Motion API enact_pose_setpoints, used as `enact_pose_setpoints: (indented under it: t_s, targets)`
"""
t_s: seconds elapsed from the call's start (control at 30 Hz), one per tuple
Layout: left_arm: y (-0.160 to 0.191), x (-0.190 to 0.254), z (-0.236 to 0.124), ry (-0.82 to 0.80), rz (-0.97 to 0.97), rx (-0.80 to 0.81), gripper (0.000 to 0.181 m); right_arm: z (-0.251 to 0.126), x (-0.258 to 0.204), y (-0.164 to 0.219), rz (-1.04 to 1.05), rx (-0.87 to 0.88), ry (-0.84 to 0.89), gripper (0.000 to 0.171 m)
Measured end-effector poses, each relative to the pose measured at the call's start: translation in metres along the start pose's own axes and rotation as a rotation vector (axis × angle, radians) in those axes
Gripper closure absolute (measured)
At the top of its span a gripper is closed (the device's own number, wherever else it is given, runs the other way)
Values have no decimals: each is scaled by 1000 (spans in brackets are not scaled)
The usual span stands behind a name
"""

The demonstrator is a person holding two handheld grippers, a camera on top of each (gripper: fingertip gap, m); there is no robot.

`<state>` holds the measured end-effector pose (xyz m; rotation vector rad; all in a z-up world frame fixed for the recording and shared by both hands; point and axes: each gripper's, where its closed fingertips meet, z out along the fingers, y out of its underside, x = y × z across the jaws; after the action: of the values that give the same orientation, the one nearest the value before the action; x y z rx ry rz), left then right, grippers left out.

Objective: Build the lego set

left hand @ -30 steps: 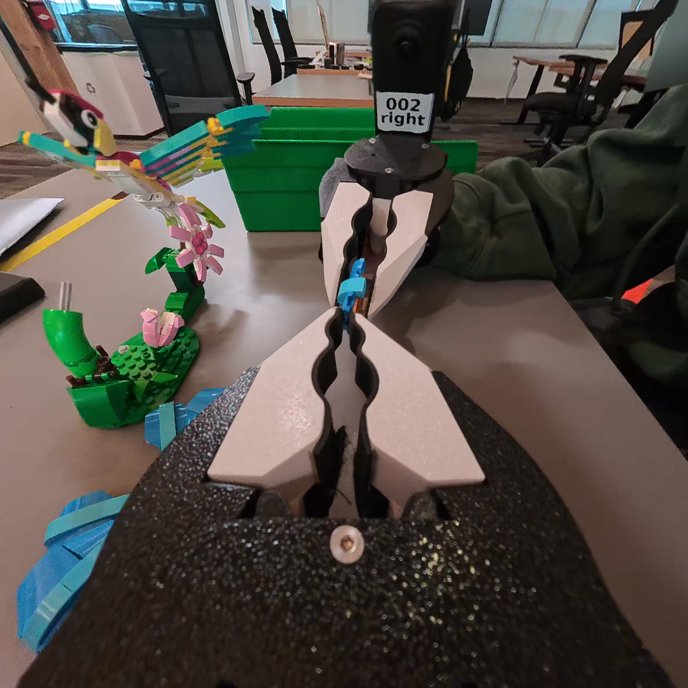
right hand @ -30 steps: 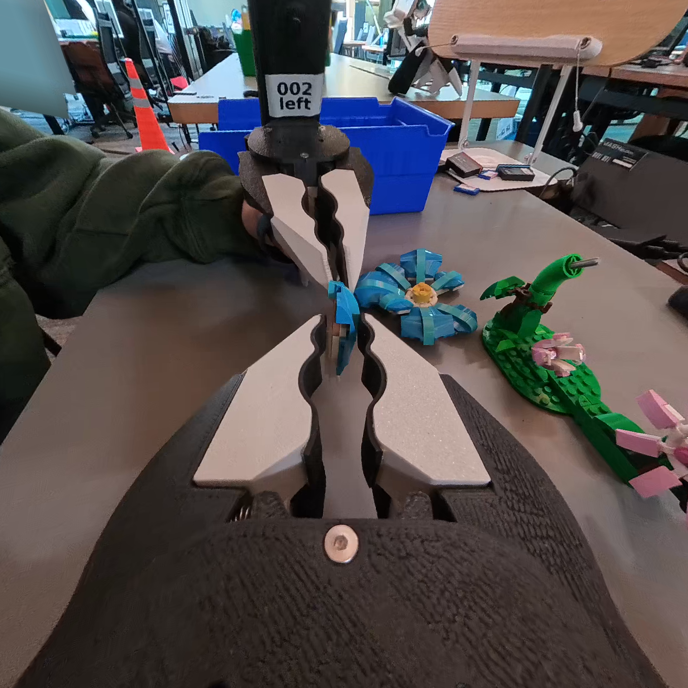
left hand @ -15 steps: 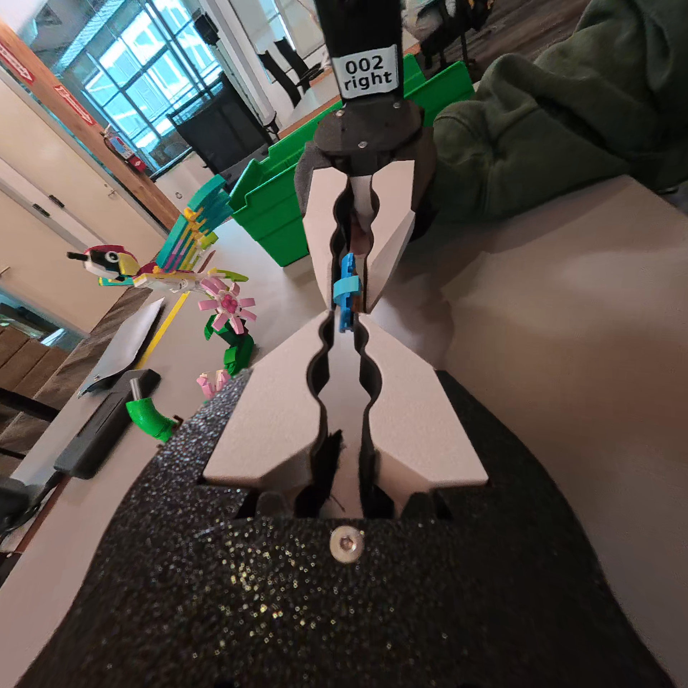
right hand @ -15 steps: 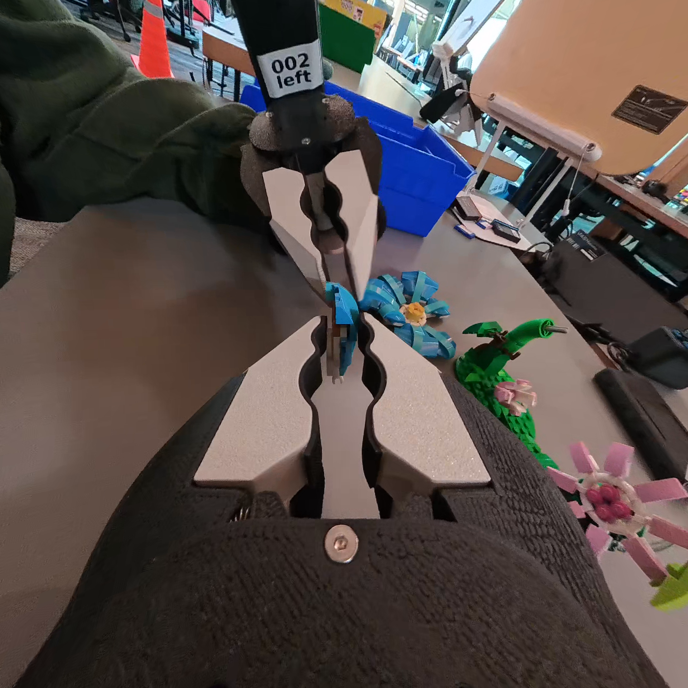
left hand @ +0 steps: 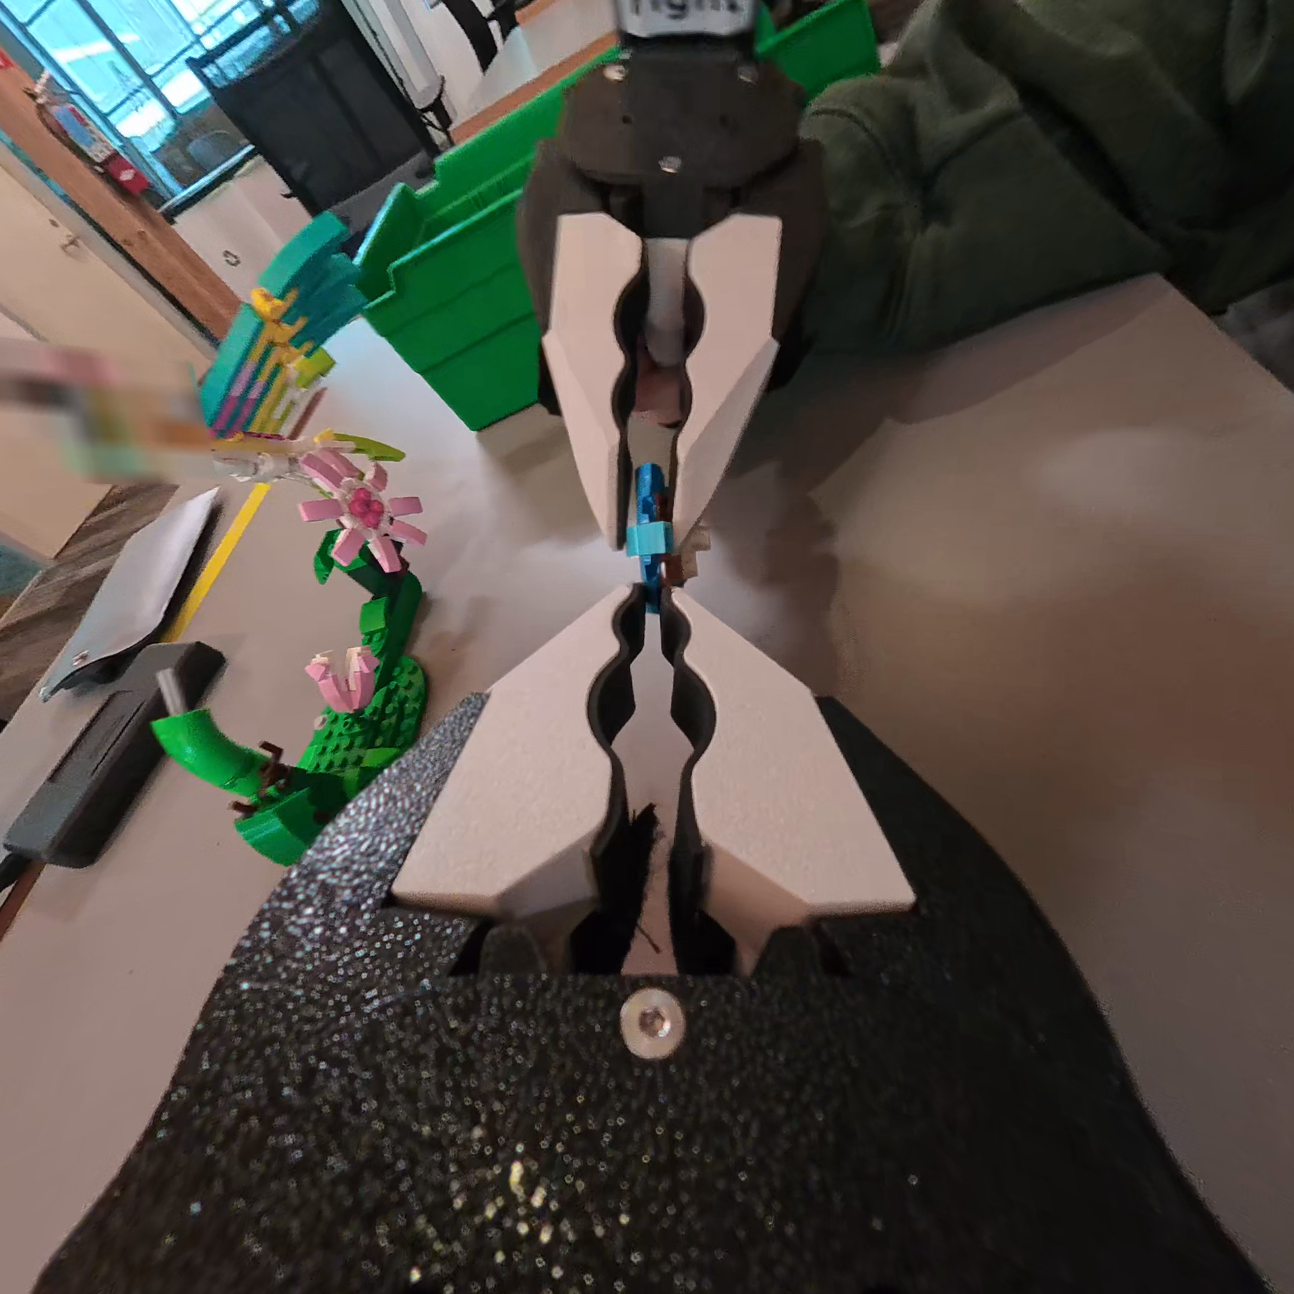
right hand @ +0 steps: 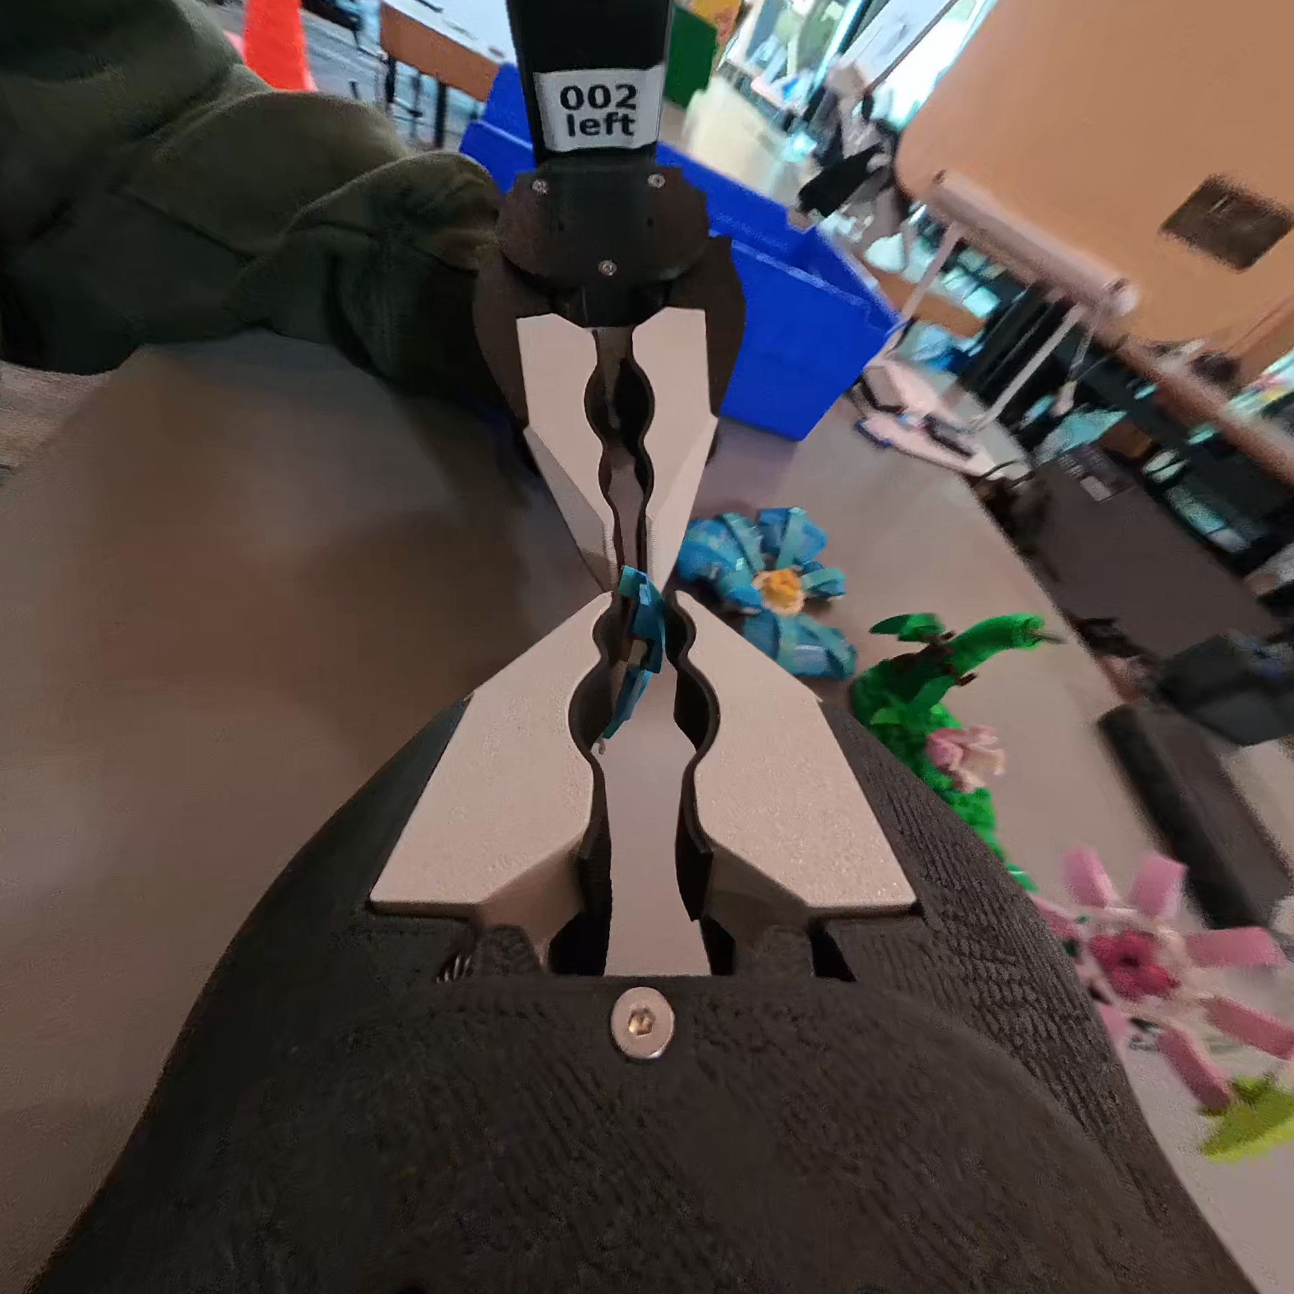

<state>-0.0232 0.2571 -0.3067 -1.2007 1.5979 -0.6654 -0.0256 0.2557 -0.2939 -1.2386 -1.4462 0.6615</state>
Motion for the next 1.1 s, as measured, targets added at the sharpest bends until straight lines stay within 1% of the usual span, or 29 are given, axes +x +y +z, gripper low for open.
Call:
enact_pose_setpoints:
  t_s: [0.03, 0.1, 0.2, 0.4, 0.5, 0.57, 0.63, 0.7, 0.77, 0.8, 0.87, 0.93, 1.1]
  targets:
    - [1, 3, 1, 17, 7, -2, 180, 0, -3, 2, 40, -12, -37, 162]
    - [1, 9, 2, 64, -14, 18, 180, -1, -8, 4, 107, -10, -94, 162]
    - [-7, 12, 0, 118, -90, 88, 181, -5, -11, -3, 215, 55, -155, 163]
    - [-14, 15, -4, 182, -177, 153, 181, -10, -15, -11, 308, 139, -227, 162]
    - [-15, 17, -4, 209, -220, 157, 181, -11, -16, -11, 319, 151, -244, 163]
    - [-17, 13, -5, 206, -260, 163, 181, -11, -12, -13, 305, 172, -216, 163]
    - [-15, 6, -6, 162, -273, 150, 181, -9, -5, -12, 223, 177, -134, 163]
    - [-9, 0, -4, 123, -275, 124, 181, -6, 0, -7, 125, 137, -58, 162]
    - [-7, -2, -4, 123, -309, 116, 181, -4, 2, -4, 43, 99, -11, 163]
    - [-7, -1, -5, 148, -344, 124, 181, -4, 1, -5, 10, 88, -1, 163]
    - [-12, 4, -10, 238, -437, 172, 181, -4, -4, -11, 29, 109, -38, 163]
    - [-20, 10, -13, 319, -498, 216, 181, -7, -10, -19, 108, 156, -111, 163]
    - [-31, 18, -17, 399, -531, 274, 180, -14, -17, -30, 218, 234, -215, 163]
